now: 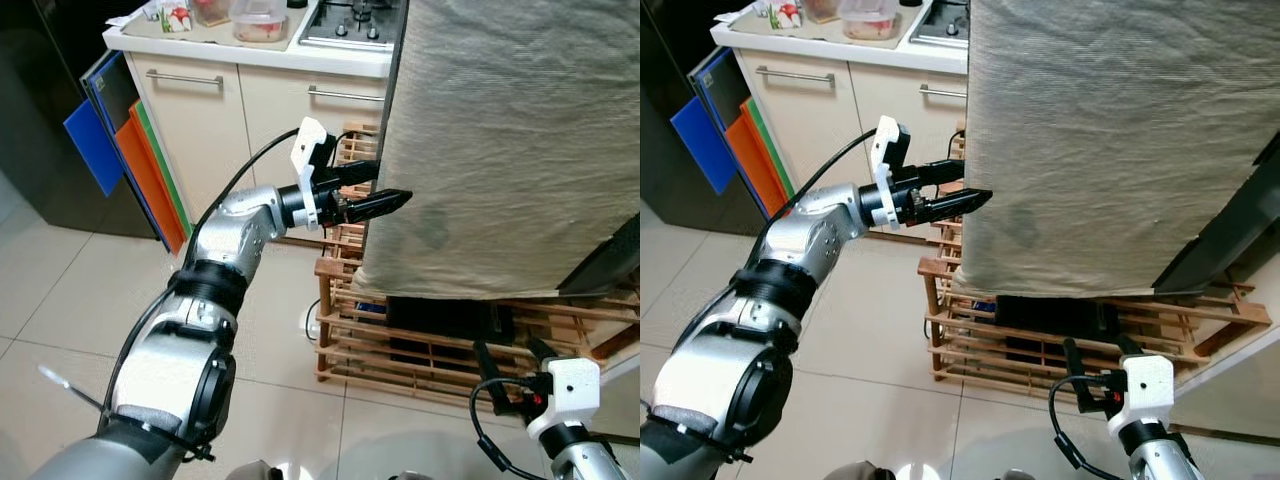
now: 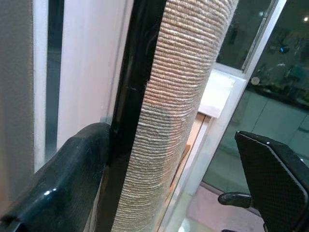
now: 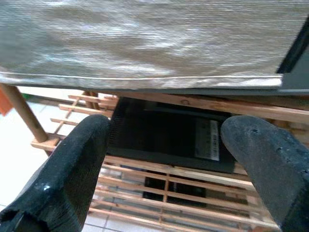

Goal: Restocking fridge

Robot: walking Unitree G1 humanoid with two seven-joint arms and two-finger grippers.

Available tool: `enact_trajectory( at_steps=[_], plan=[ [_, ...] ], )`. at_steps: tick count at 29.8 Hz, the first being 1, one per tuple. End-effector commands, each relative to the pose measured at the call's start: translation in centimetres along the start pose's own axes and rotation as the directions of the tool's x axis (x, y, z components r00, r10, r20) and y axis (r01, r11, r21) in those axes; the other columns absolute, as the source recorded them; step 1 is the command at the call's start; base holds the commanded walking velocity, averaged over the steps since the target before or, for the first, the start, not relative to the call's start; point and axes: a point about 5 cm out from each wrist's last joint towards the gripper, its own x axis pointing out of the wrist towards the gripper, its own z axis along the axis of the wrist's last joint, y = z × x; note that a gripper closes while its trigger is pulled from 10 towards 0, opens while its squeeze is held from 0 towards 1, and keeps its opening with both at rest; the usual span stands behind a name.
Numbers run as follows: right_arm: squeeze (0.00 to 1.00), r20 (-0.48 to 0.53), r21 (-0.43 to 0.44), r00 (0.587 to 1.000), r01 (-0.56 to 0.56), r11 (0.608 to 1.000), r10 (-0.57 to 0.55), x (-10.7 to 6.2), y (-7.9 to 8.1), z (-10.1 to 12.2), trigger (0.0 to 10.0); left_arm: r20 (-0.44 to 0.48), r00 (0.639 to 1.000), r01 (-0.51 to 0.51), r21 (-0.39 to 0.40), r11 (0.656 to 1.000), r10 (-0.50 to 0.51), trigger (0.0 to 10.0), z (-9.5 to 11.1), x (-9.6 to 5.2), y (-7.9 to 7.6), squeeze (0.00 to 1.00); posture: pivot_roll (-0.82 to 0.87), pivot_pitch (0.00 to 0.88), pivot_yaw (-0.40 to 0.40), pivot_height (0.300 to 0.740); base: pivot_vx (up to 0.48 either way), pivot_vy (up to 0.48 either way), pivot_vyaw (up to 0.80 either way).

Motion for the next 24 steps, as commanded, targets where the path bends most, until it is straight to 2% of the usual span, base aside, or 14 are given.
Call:
enact_trajectory(
  at_steps=[1,7,12,17,22,23,24],
  plan=[
    [0.00,0.000,-0.017,1.000,0.014,1.000,-0.014,-0.2,-0.3,0.3,10.0,-0.006,1.000,0.019,-0.008,1.000,-0.019,10.0,-0.2,0.4,-0.5,0.00,-0.14,0.067,0.030,0.740,0.000,0.000,0.00],
    [0.00,-0.005,0.004,0.997,0.073,0.997,-0.073,-0.4,-0.4,0.2,10.0,0.007,1.000,0.019,-0.040,0.999,-0.019,10.0,-0.9,0.5,-1.3,0.00,-0.14,0.069,0.032,0.740,0.000,0.000,0.00],
    [0.00,-0.011,0.003,0.997,0.079,0.997,-0.079,-0.5,-0.4,0.2,10.0,0.027,0.998,0.056,-0.067,0.996,-0.054,10.0,-1.3,0.6,-3.5,0.00,-0.13,0.069,0.036,0.740,0.000,0.000,0.00],
    [0.00,-0.016,0.004,0.997,0.076,0.997,-0.076,-0.3,-0.3,0.2,10.0,0.041,0.992,0.119,-0.079,0.990,-0.116,10.0,-0.6,0.2,-5.4,0.00,-0.12,0.064,0.037,0.740,0.000,0.000,0.00],
    [0.00,-0.016,0.003,0.997,0.075,0.997,-0.075,-0.2,-0.2,0.2,10.0,0.022,0.995,0.102,-0.052,0.993,-0.101,10.0,-0.3,-0.3,-5.5,0.00,-0.12,0.058,0.037,0.740,0.000,0.000,0.00],
    [0.00,-0.010,-0.001,0.997,0.081,0.997,-0.081,-0.1,-0.2,0.2,10.0,0.019,0.999,0.026,-0.030,0.999,-0.026,10.0,-0.1,-0.6,-4.9,0.00,-0.12,0.053,0.041,0.740,0.000,0.000,0.00],
    [0.00,-0.006,-0.003,0.996,0.085,0.996,-0.085,-0.1,-0.3,0.2,10.0,0.017,1.000,0.000,-0.024,1.000,0.000,10.0,0.0,-0.8,-4.8,0.00,-0.12,0.051,0.042,0.740,0.000,0.000,0.00]
  ],
)
